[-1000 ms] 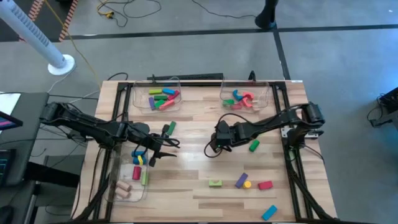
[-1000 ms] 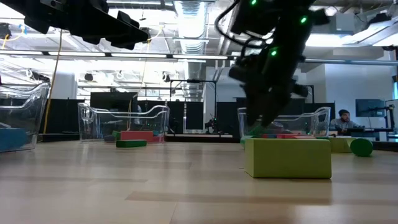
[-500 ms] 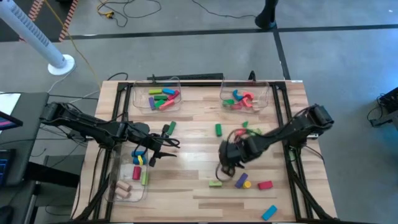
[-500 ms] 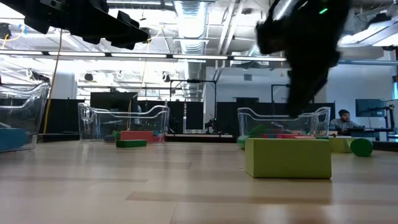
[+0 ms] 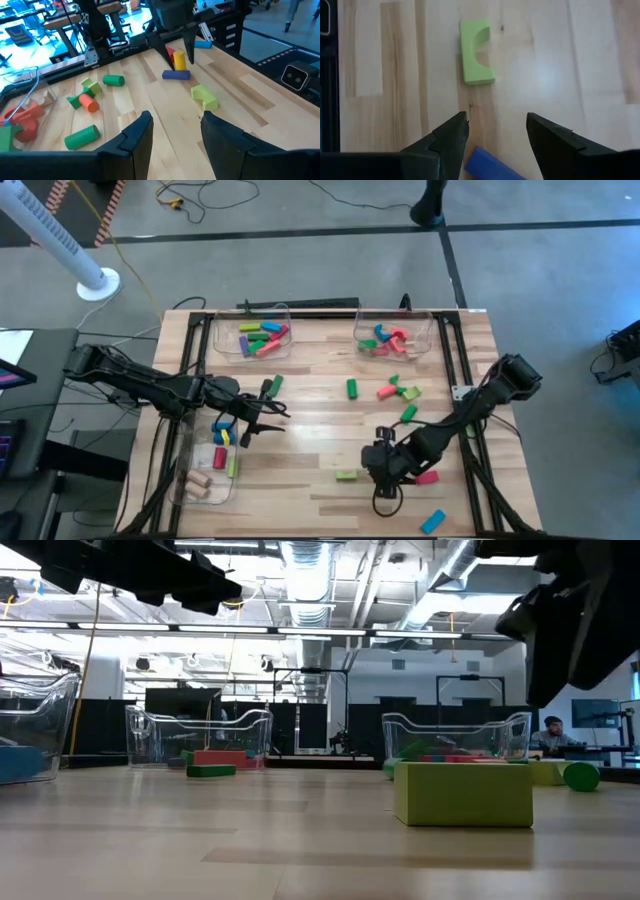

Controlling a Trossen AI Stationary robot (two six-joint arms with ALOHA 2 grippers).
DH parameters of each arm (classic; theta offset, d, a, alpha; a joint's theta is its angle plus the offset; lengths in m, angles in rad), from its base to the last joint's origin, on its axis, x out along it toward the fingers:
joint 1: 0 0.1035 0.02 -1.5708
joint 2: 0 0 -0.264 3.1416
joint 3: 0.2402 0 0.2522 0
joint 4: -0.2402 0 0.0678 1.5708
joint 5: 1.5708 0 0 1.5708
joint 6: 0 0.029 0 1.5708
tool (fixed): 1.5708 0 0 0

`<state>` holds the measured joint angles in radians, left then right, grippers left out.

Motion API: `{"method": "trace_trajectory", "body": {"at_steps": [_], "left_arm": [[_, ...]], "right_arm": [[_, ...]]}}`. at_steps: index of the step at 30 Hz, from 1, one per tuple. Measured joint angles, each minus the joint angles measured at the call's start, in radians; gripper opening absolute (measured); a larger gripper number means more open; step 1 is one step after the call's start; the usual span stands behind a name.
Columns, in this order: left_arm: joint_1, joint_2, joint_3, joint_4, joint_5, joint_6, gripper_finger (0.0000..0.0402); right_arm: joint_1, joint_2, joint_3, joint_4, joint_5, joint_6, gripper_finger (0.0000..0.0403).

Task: Sort blocks by size
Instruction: Put the dark blue rectangular block into the top left transparent bin

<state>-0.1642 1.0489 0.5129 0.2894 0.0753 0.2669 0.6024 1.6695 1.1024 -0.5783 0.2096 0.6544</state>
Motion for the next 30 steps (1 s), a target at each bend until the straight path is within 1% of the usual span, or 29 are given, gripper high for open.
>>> {"method": "trace_trajectory", "body": {"at_steps": [2,4,7,10,16,19,23,26,30], "left_arm": [[0.0,0.0,0.0,0.0,0.0,-0.003,0.0158],[0.0,0.0,0.0,-0.001,0.0,-0.009,0.0158],[0.0,0.0,0.0,-0.007,0.0,-0.015,0.0158],[0.0,0.0,0.0,-0.005,0.0,-0.013,0.0158],[0.0,0.0,0.0,-0.001,0.0,-0.003,0.0158],[0.0,0.0,0.0,-0.002,0.0,-0.004,0.0158],[0.0,0.0,0.0,-0.002,0.0,-0.004,0.0158],[0.0,0.0,0.0,-0.007,0.0,-0.005,0.0158],[0.0,0.001,0.0,-0.006,0.0,-0.005,0.0158]], "right_arm": [[0.006,0.021,0.0,-0.004,-0.009,0.0,0.0234],[0.014,0.045,0.0,-0.016,-0.05,0.0,0.0234],[0.026,0.07,0.0,-0.021,-0.079,0.0,0.0234],[0.037,0.084,0.001,-0.031,-0.08,-0.009,0.0234],[0.061,0.087,0.013,-0.121,-0.081,-0.06,0.0234],[0.072,0.102,0.013,-0.144,-0.081,-0.109,0.0234],[0.072,0.16,0.015,-0.142,-0.081,-0.198,0.0234],[0.069,0.21,0.06,-0.203,-0.079,-0.258,0.0234],[0.062,0.271,0.144,-0.335,-0.071,-0.27,0.0234]]}}
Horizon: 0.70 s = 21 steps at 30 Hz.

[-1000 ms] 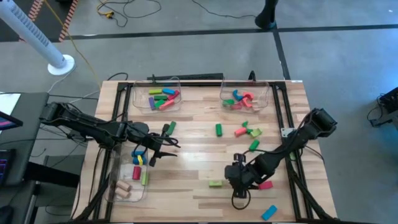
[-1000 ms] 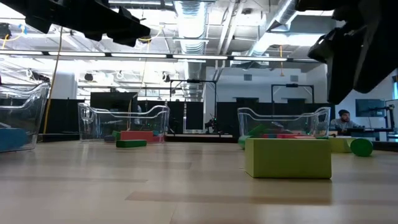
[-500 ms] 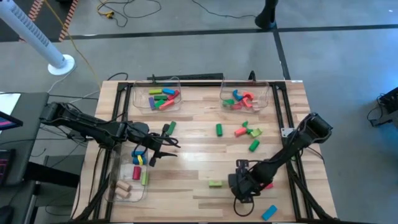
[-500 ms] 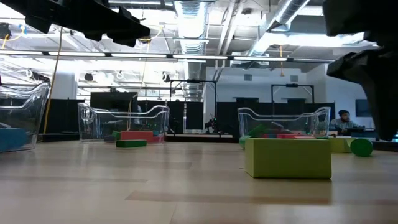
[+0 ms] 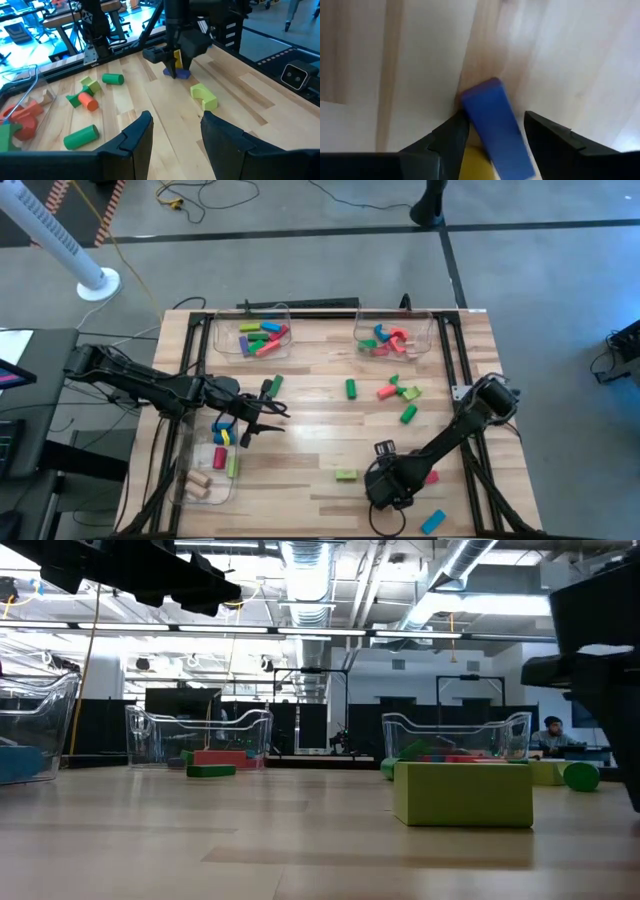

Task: Sort blocks by size
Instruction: Put the dark blue rectangular block into the top left transparent bin

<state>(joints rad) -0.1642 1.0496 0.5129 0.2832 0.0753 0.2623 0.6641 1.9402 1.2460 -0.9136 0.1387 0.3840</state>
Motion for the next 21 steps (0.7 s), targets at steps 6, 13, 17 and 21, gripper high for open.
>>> {"method": "trace_trajectory", "body": {"at_steps": [6,13,17,21], "left_arm": [[0.0,0.0,0.0,0.004,0.0,0.002,0.0158],[0.0,0.0,0.0,0.004,0.0,-0.001,0.0158],[0.0,0.0,0.0,0.004,0.0,-0.002,0.0158],[0.0,0.0,0.0,0.015,0.0,-0.002,0.0158]], "right_arm": [[-0.001,0.012,0.023,-0.018,0.001,-0.019,0.0219],[-0.012,0.011,0.022,0.006,-0.006,-0.019,0.0141],[-0.024,0.01,0.021,0.024,-0.006,-0.007,0.0129],[-0.042,0.005,0.029,0.034,0.02,0.022,0.0133]]}}
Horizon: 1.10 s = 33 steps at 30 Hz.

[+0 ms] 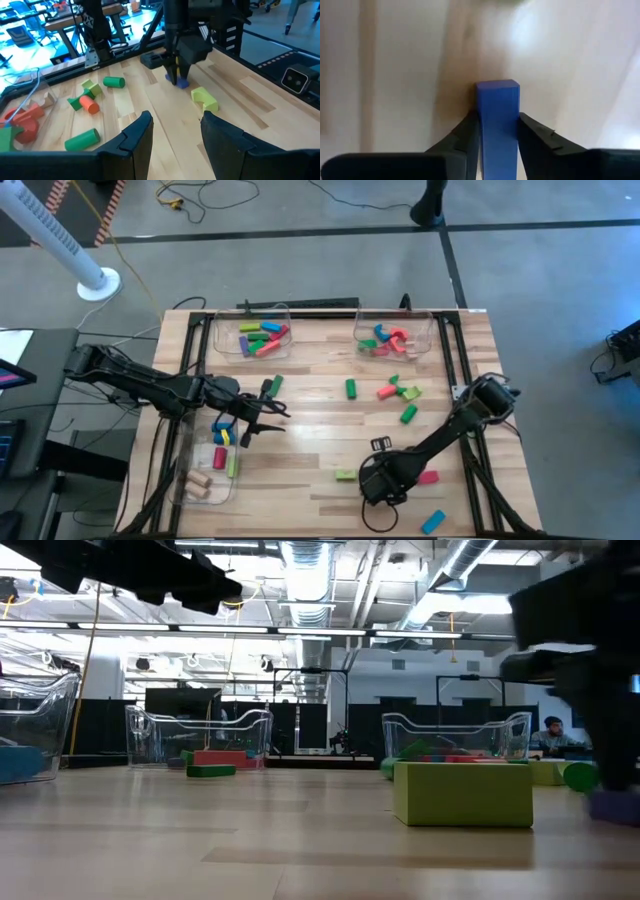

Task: Sort blocks by size
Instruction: Put the dark blue rectangular block into the top left transparent bin

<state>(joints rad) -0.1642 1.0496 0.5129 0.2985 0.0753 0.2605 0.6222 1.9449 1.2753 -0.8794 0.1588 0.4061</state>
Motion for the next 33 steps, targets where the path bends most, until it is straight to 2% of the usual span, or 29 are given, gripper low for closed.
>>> {"method": "trace_trajectory", "body": {"at_steps": [4,10,16,23,27,33], "left_arm": [[0.0,0.0,0.0,0.027,0.0,0.005,0.0158],[0.0,0.0,0.0,0.058,0.0,0.008,0.0158],[0.0,0.0,0.0,0.061,0.009,0.009,0.0158],[0.0,0.0,0.0,0.109,0.138,0.057,0.0158],[0.0,0.0,0.0,0.14,0.229,0.098,0.0158],[0.0,0.0,0.0,0.185,0.311,0.137,0.0158]], "right_arm": [[-0.02,0.001,0.056,0.004,0.072,-0.018,0.0144],[-0.055,0.0,0.148,-0.003,0.148,-0.082,0.013],[-0.083,0.0,0.236,-0.003,0.239,-0.185,0.0134],[-0.116,-0.001,0.341,0.057,0.319,-0.375,0.0131],[-0.135,-0.001,0.384,0.146,0.323,-0.502,0.0131],[-0.155,-0.001,0.43,0.274,0.32,-0.672,0.0132]]}}
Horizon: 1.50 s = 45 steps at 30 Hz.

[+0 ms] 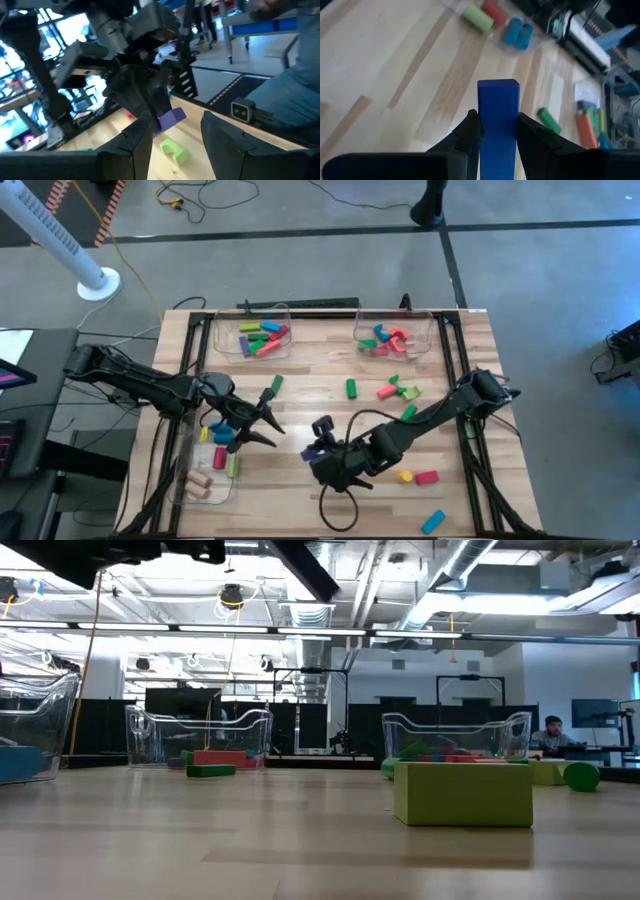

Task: Sort blocks by size
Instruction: Put the dark blue rectangular block into the top left transparent bin

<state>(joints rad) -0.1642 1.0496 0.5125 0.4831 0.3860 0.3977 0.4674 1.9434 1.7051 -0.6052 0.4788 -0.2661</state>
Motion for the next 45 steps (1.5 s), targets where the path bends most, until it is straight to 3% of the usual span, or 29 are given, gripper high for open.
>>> {"method": "trace_trajectory", "body": {"at_steps": [7,15,20,25,31,38,45], "left_arm": [[-0.022,0.0,0.0,0.007,0.023,0.1,0.0158],[-0.092,0.0,0.0,-0.006,-0.194,0.323,0.0158],[-0.11,0.0,0.0,-0.032,-0.238,0.414,0.0158],[-0.11,0.0,0.0,-0.068,-0.248,0.424,0.0158],[-0.119,0.0,0.0,-0.082,-0.333,0.455,0.0158],[-0.128,0.004,0.0,-0.081,-0.358,0.486,0.0158],[-0.128,0.123,0.041,-0.079,-0.356,0.501,0.0158]], "right_arm": [[-0.043,0.0,0.04,0.018,-0.071,-0.013,0.0132],[-0.115,-0.001,0.063,0.024,-0.232,0.117,0.0132],[-0.155,-0.001,0.063,0.028,-0.318,0.18,0.0133],[-0.192,-0.001,0.063,0.08,-0.394,0.199,0.0133],[-0.239,0.004,0.063,0.121,-0.504,0.227,0.0133],[-0.266,0.021,0.063,0.127,-0.543,0.241,0.0133],[-0.283,0.054,0.061,0.148,-0.611,0.252,0.0133]]}}
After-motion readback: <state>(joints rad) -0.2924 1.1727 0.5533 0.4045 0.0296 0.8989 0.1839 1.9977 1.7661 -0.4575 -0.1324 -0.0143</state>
